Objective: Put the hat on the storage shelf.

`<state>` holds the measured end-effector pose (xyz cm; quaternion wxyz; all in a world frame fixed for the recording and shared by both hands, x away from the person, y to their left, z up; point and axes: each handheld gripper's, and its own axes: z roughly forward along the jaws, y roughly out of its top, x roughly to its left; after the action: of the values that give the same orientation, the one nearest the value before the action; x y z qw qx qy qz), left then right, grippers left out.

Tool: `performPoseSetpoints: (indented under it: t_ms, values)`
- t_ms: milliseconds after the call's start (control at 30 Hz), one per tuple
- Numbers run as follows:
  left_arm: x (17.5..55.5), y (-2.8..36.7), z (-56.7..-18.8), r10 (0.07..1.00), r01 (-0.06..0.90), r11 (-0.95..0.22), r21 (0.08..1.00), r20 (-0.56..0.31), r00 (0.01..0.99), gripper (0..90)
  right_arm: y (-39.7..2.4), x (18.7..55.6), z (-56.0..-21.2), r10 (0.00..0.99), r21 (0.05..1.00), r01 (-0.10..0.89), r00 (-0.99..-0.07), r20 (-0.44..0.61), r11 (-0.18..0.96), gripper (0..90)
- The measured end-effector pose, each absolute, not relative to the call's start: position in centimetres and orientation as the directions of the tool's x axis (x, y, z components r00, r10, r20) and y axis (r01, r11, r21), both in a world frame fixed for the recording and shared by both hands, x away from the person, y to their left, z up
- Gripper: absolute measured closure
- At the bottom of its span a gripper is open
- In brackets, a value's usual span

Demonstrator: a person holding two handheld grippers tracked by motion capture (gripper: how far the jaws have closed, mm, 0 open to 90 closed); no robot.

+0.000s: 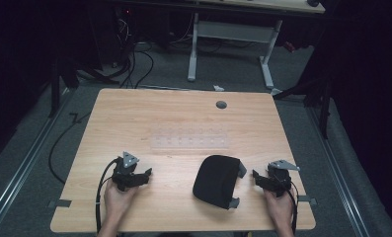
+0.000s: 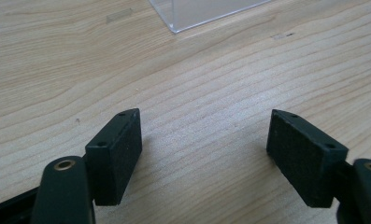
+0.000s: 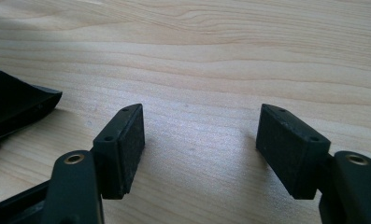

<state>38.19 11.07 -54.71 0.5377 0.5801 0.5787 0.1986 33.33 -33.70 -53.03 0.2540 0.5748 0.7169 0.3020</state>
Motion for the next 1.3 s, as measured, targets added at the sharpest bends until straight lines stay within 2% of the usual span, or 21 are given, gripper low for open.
performPoseSetpoints:
  t_ms: [667, 767, 900, 1033, 1167, 1300]
  values:
    - [38.26, 11.06, -54.71, 0.887, 0.458, 0.255, 0.852, -0.394, 0.239, 25.1, -33.63, 33.38, -53.03, 0.978, 0.723, 0.674, -0.207, -0.015, 0.154, 31.6]
    - [38.25, 11.05, -54.71, 0.887, 0.459, 0.255, 0.851, -0.395, 0.240, 25.2, -33.60, 33.43, -53.05, 0.979, 0.720, 0.677, -0.203, -0.018, 0.153, 26.6]
    - [38.24, 11.06, -54.71, 0.887, 0.460, 0.252, 0.852, -0.393, 0.241, 25.2, -33.56, 33.41, -53.06, 0.981, 0.718, 0.680, -0.194, -0.017, 0.147, 25.3]
    - [38.24, 11.06, -54.71, 0.887, 0.460, 0.252, 0.852, -0.393, 0.241, 25.2, -33.61, 33.43, -53.05, 0.982, 0.719, 0.681, -0.189, -0.014, 0.141, 26.6]
    - [38.25, 11.05, -54.71, 0.887, 0.459, 0.254, 0.851, -0.394, 0.240, 25.2, -33.87, 33.32, -52.88, 0.980, 0.722, 0.681, -0.199, 0.021, 0.123, 32.1]
    - [38.25, 11.05, -54.71, 0.888, 0.459, 0.252, 0.852, -0.393, 0.240, 25.2, -33.87, 32.95, -52.53, 0.975, 0.736, 0.667, -0.218, 0.042, 0.118, 32.3]
